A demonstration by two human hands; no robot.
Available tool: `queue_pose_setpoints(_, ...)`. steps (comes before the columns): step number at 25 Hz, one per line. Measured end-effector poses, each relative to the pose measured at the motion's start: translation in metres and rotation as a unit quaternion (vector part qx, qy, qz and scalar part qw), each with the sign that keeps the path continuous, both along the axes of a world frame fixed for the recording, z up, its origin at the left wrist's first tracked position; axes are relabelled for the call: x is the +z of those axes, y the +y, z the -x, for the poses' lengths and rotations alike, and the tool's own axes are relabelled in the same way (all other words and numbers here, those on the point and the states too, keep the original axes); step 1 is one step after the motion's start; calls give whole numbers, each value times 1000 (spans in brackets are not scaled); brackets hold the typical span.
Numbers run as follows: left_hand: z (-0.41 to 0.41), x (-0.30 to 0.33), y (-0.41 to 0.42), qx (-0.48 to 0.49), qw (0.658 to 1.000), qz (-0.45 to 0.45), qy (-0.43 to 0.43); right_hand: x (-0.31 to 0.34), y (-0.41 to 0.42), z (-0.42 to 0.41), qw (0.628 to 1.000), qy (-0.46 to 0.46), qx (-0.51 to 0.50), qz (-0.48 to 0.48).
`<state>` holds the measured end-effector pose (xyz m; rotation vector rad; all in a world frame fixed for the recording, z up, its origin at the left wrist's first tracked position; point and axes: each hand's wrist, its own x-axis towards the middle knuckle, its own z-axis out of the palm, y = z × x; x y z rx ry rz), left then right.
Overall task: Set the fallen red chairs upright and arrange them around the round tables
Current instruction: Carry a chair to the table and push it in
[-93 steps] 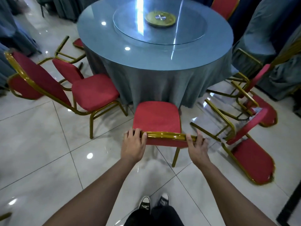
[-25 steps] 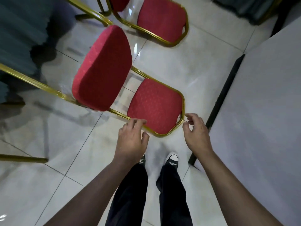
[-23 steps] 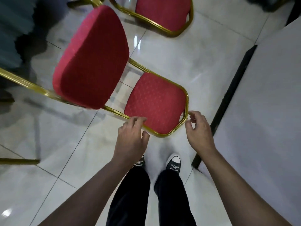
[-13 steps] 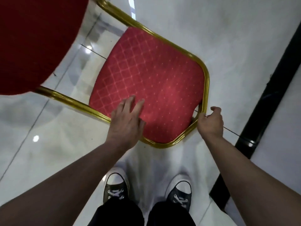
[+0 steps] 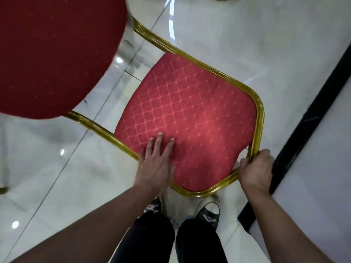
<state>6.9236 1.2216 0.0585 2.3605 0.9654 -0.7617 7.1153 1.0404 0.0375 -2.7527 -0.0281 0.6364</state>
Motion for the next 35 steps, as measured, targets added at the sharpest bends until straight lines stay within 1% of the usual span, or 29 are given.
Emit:
queue_pose_setpoints(4,1,161,-16,80,995,63,-19,191,11,15,997,-29,7,-76)
queue_pose_setpoints(8,2,334,-28,132,987,44,-78,380,59,43,983,-29,56,-175)
queue_pose_setpoints(12,28,472,-6,153,975,6,-160,517,128,80,964,-20,138,-227)
queue_pose_setpoints(14,47,515,13,142,975,13,-170,560,154,96,962,-24,155,-224)
queue_pose_setpoints(18,68,566,45,152,977,29,-147,612,185,107,954,-25,226,-193)
queue_pose_setpoints(21,72,580,59,182,973,-1,-143,625,195,96,941,-42,279,-187)
queue_pose_setpoints(23,76,585,77,210,966,-44,-145,628,210,81,919,-77,351,-164)
queue_pose_setpoints(25,79,590,98,243,952,-103,-155,630,240,58,890,-108,421,-137)
queue_pose_setpoints(27,82,595,115,288,933,-161,-148,631,279,38,860,-94,486,-124)
queue_pose_setpoints(29,80,604,130,326,915,-199,-126,627,318,22,836,-59,531,-125)
queue_pose_setpoints(32,65,614,145,366,900,-217,-94,618,363,0,815,-24,562,-137)
queue_pose_setpoints(35,55,616,149,404,882,-226,-88,613,388,0,818,-18,548,-176)
